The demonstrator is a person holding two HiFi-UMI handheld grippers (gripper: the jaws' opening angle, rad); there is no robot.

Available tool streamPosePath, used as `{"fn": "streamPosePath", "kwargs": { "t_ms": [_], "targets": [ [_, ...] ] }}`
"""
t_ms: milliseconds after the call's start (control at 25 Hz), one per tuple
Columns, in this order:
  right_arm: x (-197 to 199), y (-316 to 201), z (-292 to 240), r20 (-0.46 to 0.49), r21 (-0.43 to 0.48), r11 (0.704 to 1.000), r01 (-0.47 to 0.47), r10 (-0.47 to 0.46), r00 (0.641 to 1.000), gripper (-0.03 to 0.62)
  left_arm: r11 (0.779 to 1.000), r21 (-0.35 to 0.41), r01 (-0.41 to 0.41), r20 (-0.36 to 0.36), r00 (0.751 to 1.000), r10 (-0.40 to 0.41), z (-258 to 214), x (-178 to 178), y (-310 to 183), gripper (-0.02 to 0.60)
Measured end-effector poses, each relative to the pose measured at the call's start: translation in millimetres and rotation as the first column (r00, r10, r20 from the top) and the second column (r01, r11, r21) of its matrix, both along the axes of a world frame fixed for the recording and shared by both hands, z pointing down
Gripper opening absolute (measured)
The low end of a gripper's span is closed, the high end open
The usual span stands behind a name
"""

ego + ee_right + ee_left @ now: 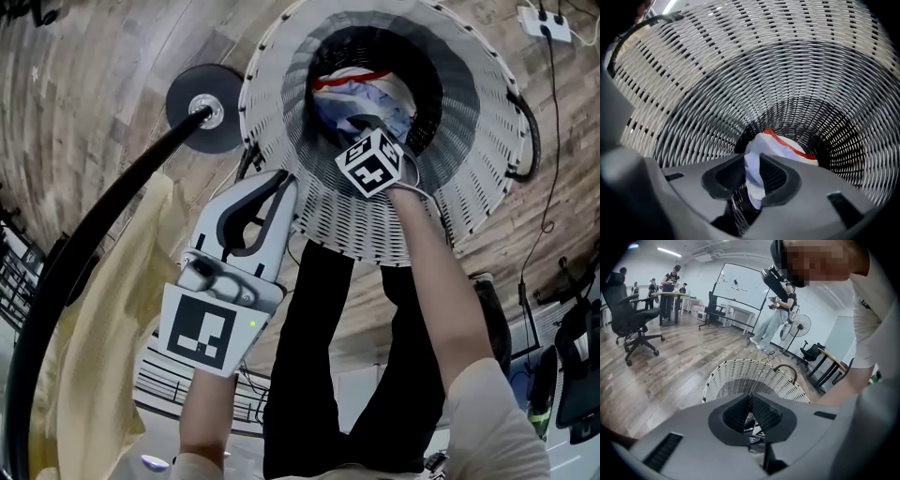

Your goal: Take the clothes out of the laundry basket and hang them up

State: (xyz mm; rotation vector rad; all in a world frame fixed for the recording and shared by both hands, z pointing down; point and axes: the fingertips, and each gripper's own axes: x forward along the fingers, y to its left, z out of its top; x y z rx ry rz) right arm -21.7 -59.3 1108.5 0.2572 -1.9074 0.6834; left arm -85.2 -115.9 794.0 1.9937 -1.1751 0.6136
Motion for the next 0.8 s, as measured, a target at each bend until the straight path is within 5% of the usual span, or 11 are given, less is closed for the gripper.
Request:
{"fn": "streamPosePath", "kwargs": {
  "t_ms": [440,800],
  "targets": [
    [3,7,26,-0.052,-0.003,1.0,0.013,-0.013,0.999,0.104,1.0,-0.002,-0.011,0.002,1.0,0.011,7,-2,4,0.032],
    [9,7,24,-0.058,0.006,1.0,-0.01,0.011,0.998,0.024,1.0,-0.015,-0.016,0.021,1.0,0.017,11,-1,5,0.032]
  ]
}}
